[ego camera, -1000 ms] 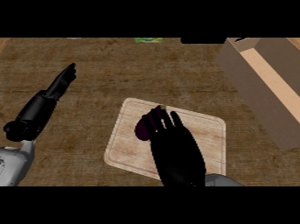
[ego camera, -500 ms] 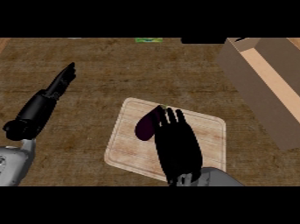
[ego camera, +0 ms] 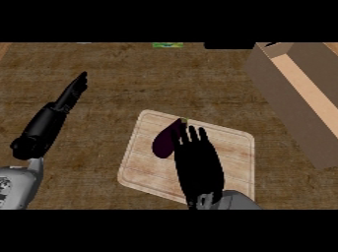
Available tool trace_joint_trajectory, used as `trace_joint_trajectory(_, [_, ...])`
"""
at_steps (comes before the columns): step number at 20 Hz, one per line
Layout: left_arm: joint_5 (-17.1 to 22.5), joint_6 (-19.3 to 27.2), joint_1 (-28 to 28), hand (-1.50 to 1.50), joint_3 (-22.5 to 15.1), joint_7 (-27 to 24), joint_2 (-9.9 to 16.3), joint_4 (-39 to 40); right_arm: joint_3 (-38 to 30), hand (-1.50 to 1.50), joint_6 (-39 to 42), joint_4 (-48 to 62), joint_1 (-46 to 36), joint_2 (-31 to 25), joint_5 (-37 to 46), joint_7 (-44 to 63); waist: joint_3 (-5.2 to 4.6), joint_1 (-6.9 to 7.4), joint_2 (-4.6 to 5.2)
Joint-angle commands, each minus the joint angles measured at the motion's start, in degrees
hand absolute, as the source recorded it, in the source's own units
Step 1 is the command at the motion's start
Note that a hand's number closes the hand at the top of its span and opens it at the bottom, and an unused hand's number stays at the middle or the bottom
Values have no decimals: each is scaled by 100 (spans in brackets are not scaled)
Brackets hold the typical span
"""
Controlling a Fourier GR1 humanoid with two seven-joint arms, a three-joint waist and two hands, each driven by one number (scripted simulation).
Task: Pick the squash from the cutting board and place it in the cardboard box
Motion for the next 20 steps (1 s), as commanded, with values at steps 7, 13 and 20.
trace_joint_trajectory(7, [-112,-265,125,0,234,41,-175,-175,-698,-150,-29,1251,-356,350,635,-335,0,29,7])
trace_joint_trajectory(13, [-180,-438,-54,0,384,254,-297,-186,-699,-150,-580,1689,17,383,896,-936,2,33,9])
trace_joint_trajectory(20, [-290,-536,112,0,439,120,-337,-282,-402,150,-1228,1713,-114,-2,1376,-2021,2,42,7])
